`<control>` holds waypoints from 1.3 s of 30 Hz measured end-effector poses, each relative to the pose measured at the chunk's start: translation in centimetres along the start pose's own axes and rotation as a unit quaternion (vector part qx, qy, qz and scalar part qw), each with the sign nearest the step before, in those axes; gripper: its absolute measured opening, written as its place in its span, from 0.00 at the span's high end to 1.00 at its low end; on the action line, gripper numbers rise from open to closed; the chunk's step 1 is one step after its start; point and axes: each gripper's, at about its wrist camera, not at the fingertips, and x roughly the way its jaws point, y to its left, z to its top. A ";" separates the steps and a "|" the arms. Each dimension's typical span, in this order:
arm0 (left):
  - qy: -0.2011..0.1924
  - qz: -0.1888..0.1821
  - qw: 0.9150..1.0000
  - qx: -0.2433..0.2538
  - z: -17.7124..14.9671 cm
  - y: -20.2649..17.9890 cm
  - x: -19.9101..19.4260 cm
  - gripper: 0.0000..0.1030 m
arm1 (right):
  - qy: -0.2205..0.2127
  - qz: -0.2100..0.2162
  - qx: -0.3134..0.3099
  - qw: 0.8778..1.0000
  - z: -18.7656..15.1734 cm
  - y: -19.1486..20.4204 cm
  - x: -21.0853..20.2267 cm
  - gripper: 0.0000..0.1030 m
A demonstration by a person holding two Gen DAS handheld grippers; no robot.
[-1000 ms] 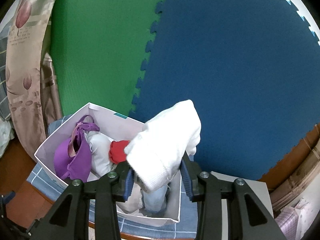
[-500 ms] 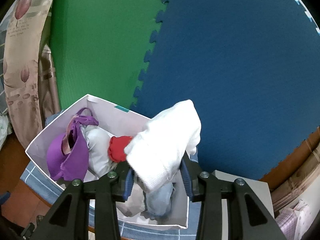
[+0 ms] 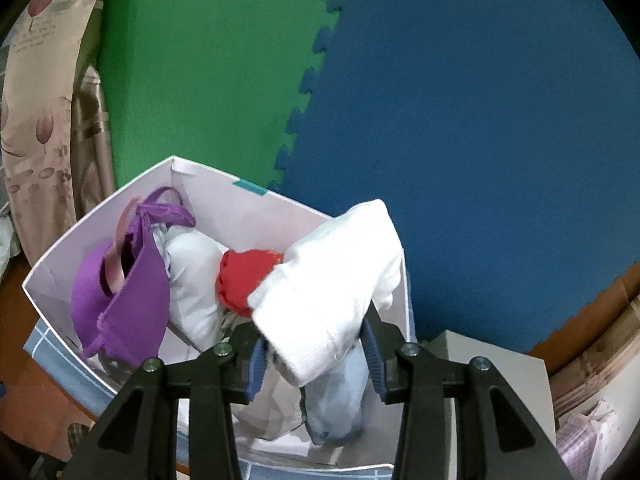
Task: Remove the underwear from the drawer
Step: 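Lower the white sock into the box with the right gripper, then open the right gripper to release the white sock and withdraw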
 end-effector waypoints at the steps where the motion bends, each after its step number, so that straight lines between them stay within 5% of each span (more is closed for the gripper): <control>1: 0.002 -0.001 1.000 0.000 0.0 0.0 0.0 0.00 | 0.002 0.001 0.000 1.000 -0.1 0.1 0.3 0.59; 14: 0.016 -0.005 1.000 0.004 -0.3 -0.2 0.5 0.00 | 0.041 0.030 0.019 0.999 -1.8 0.7 4.1 0.58; 18: 0.019 -0.002 1.000 0.008 -0.5 -0.4 0.7 0.00 | 0.107 0.112 0.104 0.982 -3.4 -0.9 7.9 0.55; 35: 0.035 0.024 0.997 0.063 -2.1 -2.2 2.2 0.00 | 0.081 0.133 0.119 0.981 -3.7 -0.9 7.7 0.37; 39: 0.025 0.023 0.995 0.092 -2.6 -3.1 1.9 0.00 | 0.046 0.133 0.127 0.982 -4.0 -1.5 6.3 0.36</control>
